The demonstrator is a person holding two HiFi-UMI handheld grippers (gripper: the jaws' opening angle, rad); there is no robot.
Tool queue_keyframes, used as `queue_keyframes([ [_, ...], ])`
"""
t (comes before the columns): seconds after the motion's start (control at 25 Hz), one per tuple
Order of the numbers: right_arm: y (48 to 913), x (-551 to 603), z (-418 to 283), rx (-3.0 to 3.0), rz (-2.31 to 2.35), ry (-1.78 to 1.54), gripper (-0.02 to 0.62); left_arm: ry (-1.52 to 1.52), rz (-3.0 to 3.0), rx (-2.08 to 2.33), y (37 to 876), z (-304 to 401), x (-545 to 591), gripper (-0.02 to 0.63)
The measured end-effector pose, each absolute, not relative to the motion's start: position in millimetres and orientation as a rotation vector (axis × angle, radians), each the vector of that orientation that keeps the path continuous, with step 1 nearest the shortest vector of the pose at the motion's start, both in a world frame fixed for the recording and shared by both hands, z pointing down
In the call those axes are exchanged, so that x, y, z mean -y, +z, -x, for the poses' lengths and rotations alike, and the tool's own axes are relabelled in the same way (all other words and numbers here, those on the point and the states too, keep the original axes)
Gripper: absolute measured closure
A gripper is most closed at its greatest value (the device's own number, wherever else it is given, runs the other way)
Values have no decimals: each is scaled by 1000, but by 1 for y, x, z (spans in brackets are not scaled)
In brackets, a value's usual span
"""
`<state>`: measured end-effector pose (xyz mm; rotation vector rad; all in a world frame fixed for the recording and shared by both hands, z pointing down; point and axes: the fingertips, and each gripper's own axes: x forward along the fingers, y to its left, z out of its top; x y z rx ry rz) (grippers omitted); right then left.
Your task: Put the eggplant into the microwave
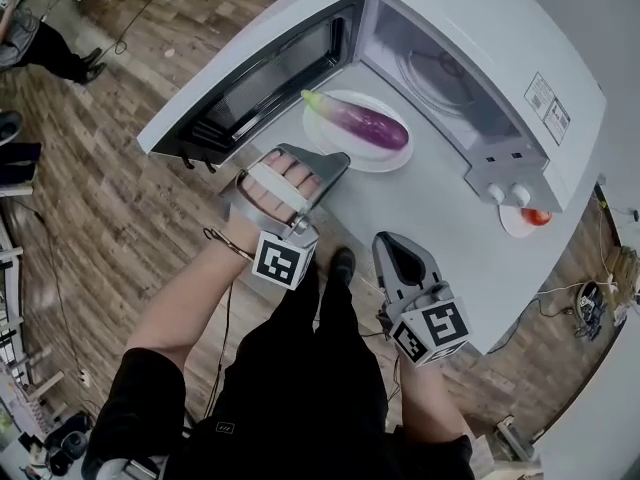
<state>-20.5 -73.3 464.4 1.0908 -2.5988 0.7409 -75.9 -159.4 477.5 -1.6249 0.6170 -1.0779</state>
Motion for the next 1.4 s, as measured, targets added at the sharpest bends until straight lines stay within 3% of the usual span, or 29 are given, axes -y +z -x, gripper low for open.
queue_keyframes([
  [0.56,435,89,16,2585,-1268,677,578,-958,1602,-529,446,53,174,589],
  [1.4,450,147,-25,2561,-1350,697,578,-949,1596,-429,477,-2,240,589],
])
